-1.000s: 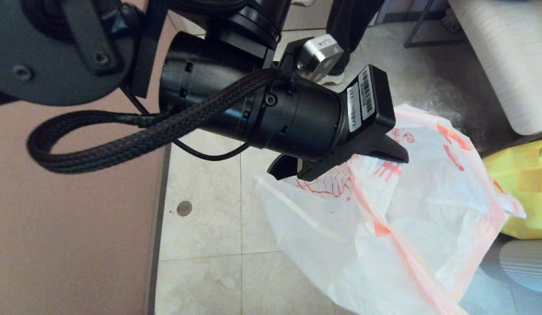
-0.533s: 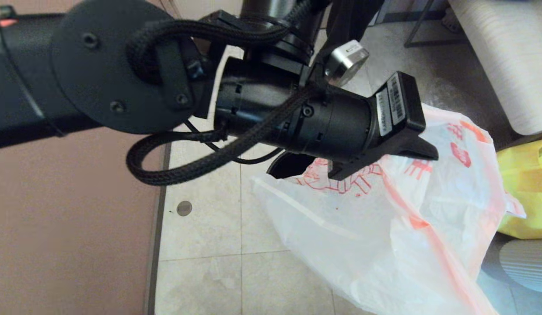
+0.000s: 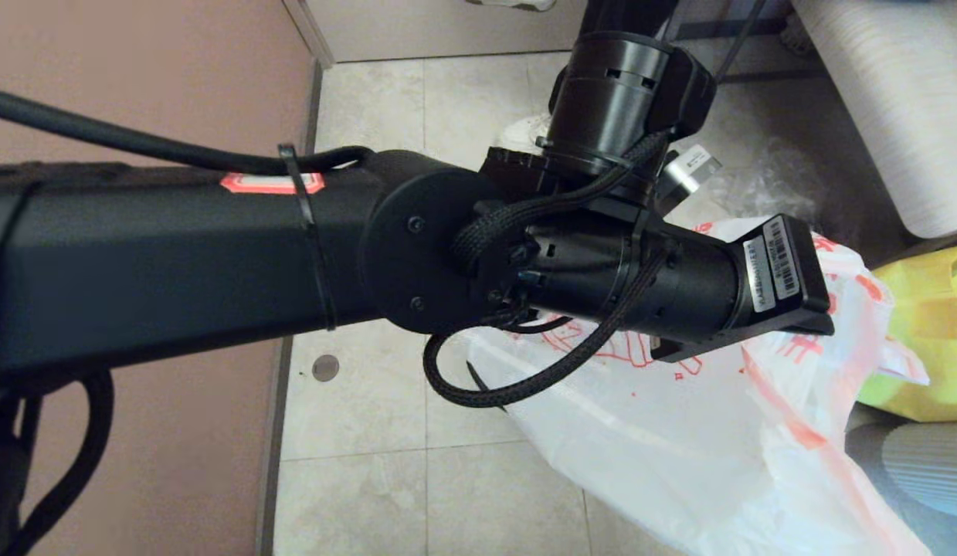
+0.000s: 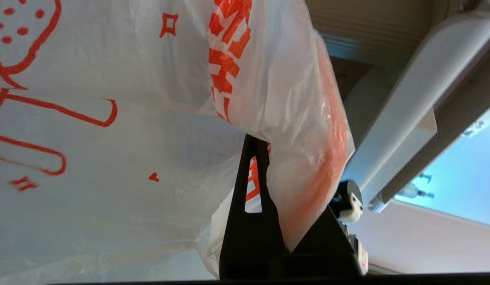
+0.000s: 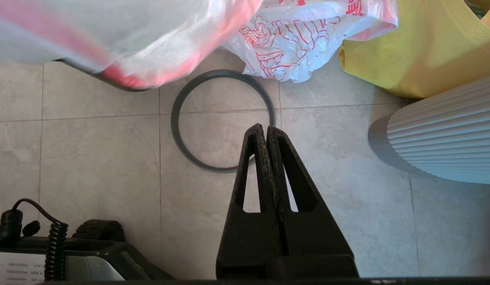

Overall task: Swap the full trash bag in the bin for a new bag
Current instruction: Put the new garbage bag on the trash can

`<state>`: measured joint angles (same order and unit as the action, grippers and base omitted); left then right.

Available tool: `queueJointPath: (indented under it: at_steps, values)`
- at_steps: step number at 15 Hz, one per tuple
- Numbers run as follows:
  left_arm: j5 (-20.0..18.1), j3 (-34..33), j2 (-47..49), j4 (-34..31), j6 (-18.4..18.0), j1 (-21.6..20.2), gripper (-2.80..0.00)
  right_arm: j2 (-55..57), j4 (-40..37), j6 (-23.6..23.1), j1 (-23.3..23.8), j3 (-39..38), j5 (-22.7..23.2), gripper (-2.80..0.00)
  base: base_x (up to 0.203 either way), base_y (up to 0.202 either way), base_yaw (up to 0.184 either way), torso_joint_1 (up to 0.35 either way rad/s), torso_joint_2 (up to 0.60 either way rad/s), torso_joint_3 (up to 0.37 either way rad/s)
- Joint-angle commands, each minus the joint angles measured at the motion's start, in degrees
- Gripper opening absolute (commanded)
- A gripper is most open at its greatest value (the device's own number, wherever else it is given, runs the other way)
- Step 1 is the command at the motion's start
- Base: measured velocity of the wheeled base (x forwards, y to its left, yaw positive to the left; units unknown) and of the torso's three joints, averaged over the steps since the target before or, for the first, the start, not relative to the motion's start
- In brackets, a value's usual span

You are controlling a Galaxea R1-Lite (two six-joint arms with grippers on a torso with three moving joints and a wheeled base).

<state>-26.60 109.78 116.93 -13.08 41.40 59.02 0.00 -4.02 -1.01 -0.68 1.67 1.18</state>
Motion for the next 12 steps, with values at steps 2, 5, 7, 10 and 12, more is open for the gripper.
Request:
queueJointPath:
  at_steps: [2,5,7,10,12]
  values:
    - [-0.39,-0.99,-0.79,0.23,0.76,-3.14,-2.8,0.09,-0.02,-0.04,0.03,0.0,0.05,-2.8,0.0,0.0,0.0,0.0,0.0,0.0]
    - [-4.9,-8.05,-5.96,6.2,2.69,-8.94,-2.8,0.09,-0.02,-0.04,-0.02,0.0,0.05,-2.8,0.0,0.0,0.0,0.0,0.0,0.0]
    - [-8.08,-14.18,-8.47,13.48,4.43,-13.48,-2.8,0.09,-0.02,-0.04,-0.02,0.0,0.05,-2.8,0.0,0.0,0.0,0.0,0.0,0.0]
    - [-10.89,-21.38,-12.84,17.95,4.74,-20.88,-2.8,0.09,-0.02,-0.04,-0.02,0.0,0.05,-2.8,0.0,0.0,0.0,0.0,0.0,0.0]
    - [-13.6,-25.87,-15.85,20.87,4.74,-26.18,-2.8,0.09,-0.02,-0.04,-0.02,0.0,0.05,-2.8,0.0,0.0,0.0,0.0,0.0,0.0]
